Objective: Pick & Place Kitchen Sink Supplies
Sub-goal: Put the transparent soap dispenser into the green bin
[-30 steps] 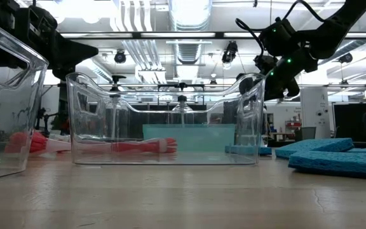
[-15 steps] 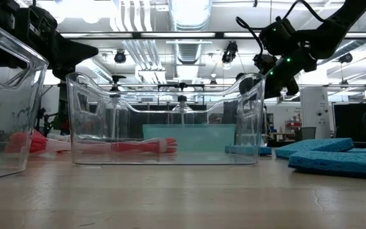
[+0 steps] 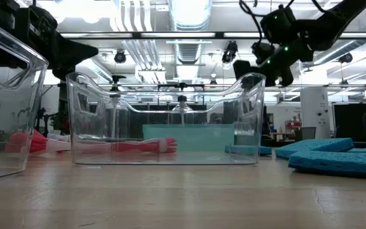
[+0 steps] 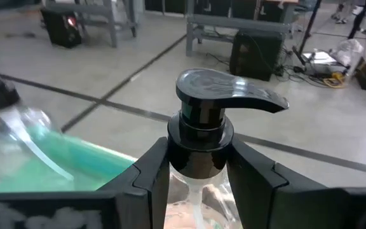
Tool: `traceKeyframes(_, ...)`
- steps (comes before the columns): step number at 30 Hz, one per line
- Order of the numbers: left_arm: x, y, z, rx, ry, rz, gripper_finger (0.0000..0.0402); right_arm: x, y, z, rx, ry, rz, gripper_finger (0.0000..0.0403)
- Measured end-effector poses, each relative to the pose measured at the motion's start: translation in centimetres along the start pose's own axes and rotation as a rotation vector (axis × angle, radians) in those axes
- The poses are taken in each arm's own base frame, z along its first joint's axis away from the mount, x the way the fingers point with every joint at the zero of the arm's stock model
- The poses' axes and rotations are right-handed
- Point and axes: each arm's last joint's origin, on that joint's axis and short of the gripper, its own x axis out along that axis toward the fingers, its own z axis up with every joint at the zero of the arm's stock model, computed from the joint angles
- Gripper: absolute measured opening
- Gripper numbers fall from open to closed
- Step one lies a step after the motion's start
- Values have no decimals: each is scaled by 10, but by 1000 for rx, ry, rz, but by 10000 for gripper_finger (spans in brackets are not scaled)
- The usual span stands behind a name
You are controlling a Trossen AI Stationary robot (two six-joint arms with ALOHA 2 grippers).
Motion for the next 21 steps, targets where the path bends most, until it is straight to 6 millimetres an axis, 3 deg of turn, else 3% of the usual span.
traceKeyframes(9, 0, 0, 0, 0, 0, 0, 7, -11, 0, 25, 35, -52, 62, 129)
traceKeyframes(21, 0, 0, 0, 0, -1, 0, 7, -25, 23, 67, -8, -152, 155, 129)
